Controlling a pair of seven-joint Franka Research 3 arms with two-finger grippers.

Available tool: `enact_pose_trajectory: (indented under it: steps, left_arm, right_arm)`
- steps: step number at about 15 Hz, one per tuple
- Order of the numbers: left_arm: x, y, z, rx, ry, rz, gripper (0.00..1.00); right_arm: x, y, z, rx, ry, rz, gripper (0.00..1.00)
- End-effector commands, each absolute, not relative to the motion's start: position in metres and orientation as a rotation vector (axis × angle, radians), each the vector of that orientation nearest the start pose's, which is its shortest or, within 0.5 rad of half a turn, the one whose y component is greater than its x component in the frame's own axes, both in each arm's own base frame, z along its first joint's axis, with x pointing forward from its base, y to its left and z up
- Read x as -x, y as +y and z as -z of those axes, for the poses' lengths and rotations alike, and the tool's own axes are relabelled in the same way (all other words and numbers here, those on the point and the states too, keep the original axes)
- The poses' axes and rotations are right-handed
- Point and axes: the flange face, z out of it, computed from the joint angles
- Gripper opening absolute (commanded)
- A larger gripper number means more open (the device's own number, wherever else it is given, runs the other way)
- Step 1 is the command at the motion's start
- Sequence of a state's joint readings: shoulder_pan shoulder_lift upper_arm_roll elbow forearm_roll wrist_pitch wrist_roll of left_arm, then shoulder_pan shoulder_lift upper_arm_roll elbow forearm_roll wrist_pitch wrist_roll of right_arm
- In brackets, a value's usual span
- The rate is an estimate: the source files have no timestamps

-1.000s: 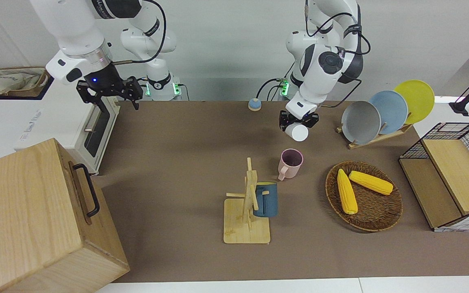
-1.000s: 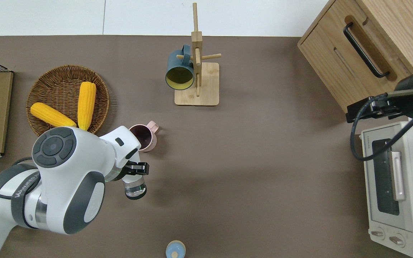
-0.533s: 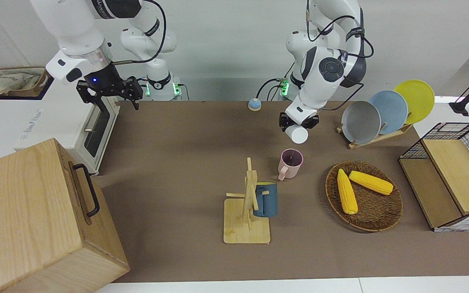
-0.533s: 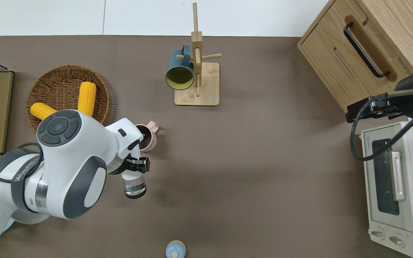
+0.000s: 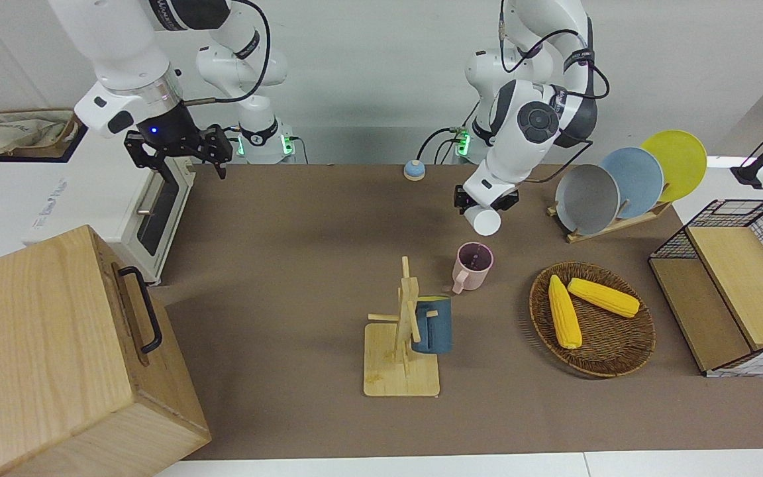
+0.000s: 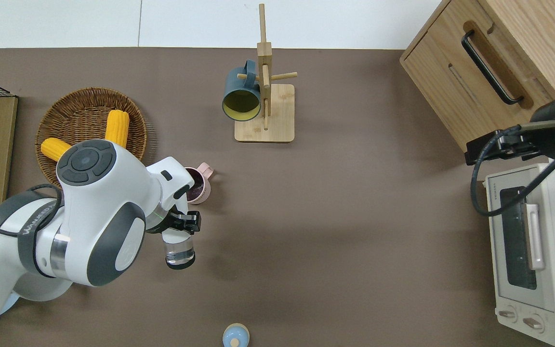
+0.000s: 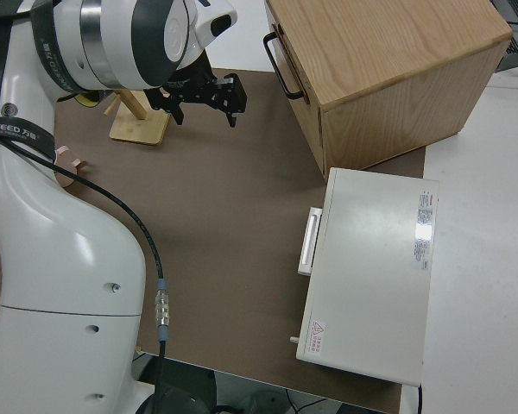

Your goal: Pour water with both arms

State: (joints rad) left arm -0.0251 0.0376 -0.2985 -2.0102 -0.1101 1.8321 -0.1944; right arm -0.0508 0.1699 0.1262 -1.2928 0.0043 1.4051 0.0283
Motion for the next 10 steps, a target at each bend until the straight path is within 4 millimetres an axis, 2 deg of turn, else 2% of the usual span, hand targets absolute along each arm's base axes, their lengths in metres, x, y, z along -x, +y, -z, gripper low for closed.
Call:
enact_pose_trajectory:
  steps: [1, 10]
  left_arm:
    - [-0.5072, -0.1810, -0.4322, 3.133, 0.129, -0.383, 0.00]
    - [-0.5058, -0.1849, -0.4322, 3.131, 0.121, -0.383, 0.00]
  right_arm:
    - [-0.5825, 0.0342, -0.6426, 3.111, -0.096, -0.095, 0.992]
    - [-0.5824, 0.0341, -0.6432, 3.111, -0.096, -0.093, 0.992]
